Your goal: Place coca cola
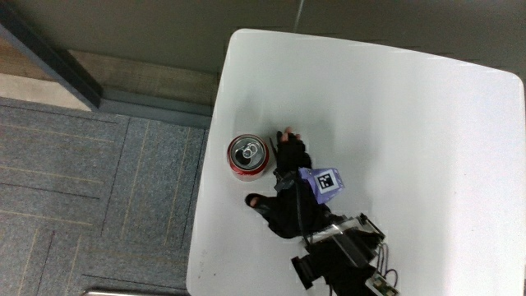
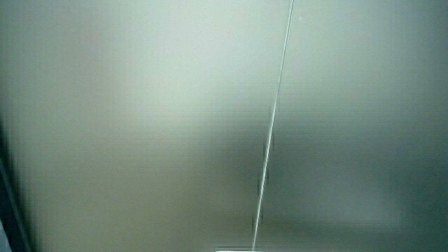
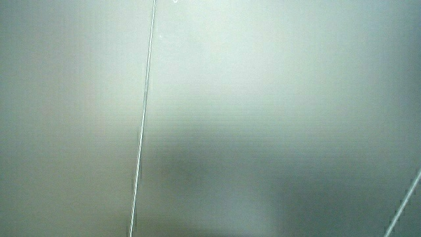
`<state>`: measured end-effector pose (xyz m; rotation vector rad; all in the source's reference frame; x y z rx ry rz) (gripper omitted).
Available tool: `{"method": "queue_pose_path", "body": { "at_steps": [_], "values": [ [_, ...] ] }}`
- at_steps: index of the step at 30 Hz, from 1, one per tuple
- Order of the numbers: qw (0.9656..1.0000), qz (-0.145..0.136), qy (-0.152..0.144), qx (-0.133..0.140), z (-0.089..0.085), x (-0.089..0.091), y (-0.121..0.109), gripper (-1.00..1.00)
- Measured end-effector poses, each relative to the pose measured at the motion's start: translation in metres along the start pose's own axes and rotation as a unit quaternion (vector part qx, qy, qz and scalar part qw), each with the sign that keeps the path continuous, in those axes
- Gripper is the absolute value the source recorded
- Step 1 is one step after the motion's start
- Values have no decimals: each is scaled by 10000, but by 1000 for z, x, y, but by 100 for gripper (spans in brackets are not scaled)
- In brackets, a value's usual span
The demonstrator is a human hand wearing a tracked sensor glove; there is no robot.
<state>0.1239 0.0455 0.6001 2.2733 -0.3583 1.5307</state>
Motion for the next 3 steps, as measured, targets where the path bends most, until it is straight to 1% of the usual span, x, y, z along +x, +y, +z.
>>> {"method": "queue_pose_path", "body": {
  "at_steps": [1, 2, 3],
  "values": [
    [9999, -27, -170, 13, 2, 6, -2, -100],
    [9903, -422, 1319, -116, 3, -11, -6, -100],
    [9871, -861, 1334, -224, 8, -18, -11, -100]
  ]
}}
